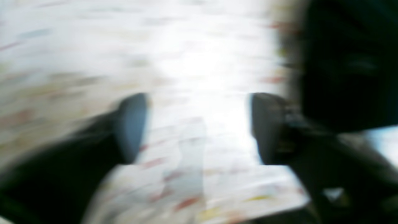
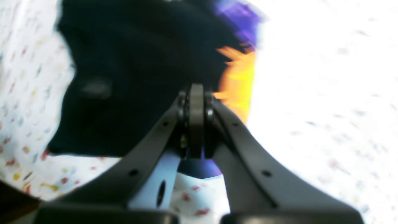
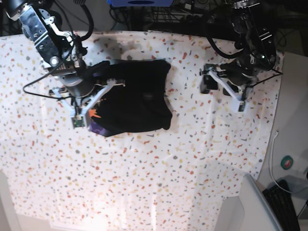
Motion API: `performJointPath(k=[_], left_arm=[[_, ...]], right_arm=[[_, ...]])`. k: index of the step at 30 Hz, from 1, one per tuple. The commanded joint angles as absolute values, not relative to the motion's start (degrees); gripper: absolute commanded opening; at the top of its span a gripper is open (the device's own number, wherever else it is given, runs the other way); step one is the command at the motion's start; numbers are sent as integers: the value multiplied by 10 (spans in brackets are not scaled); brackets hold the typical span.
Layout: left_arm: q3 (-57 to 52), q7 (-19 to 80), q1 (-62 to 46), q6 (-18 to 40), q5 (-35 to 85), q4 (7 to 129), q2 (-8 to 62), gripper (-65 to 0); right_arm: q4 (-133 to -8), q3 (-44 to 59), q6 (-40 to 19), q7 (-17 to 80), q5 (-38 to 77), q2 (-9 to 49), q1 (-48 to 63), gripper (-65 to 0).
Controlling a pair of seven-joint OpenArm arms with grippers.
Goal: Layout the t-shirt on the table in an organized manner, then fold the t-shirt properly
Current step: 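Grasp the bundle edge with the left gripper and flip it over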
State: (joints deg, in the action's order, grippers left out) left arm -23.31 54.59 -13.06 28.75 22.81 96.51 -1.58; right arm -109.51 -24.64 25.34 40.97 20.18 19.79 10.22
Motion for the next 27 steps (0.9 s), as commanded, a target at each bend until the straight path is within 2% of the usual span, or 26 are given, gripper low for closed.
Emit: performJointPath(k=[1, 2, 5, 12, 15, 21, 27], left_arm=[[-212, 538, -127, 293, 267, 962, -7, -30], [-190, 537, -125, 290, 301, 947, 0, 0], [-148, 536, -101, 289, 358, 907, 7, 0], [-109, 534, -46, 289, 362, 816, -13, 0], [-78, 508, -25, 287, 361, 773, -20, 0], [-8, 438, -6, 216, 363, 693, -20, 0], [1, 435, 7, 172, 362, 655, -19, -3]], right_arm=[[-1105, -225, 245, 400, 196, 210, 102, -650], [-1105, -208, 230, 400, 196, 213, 109, -650], [-1105, -154, 185, 400, 196, 212, 131, -650], [-1103, -87, 133, 400, 196, 209, 155, -650], [-1103, -69, 132, 400, 196, 209, 163, -650], [-1103, -64, 132, 400, 196, 211, 167, -650], [-1103, -58, 132, 398, 194, 213, 167, -650]])
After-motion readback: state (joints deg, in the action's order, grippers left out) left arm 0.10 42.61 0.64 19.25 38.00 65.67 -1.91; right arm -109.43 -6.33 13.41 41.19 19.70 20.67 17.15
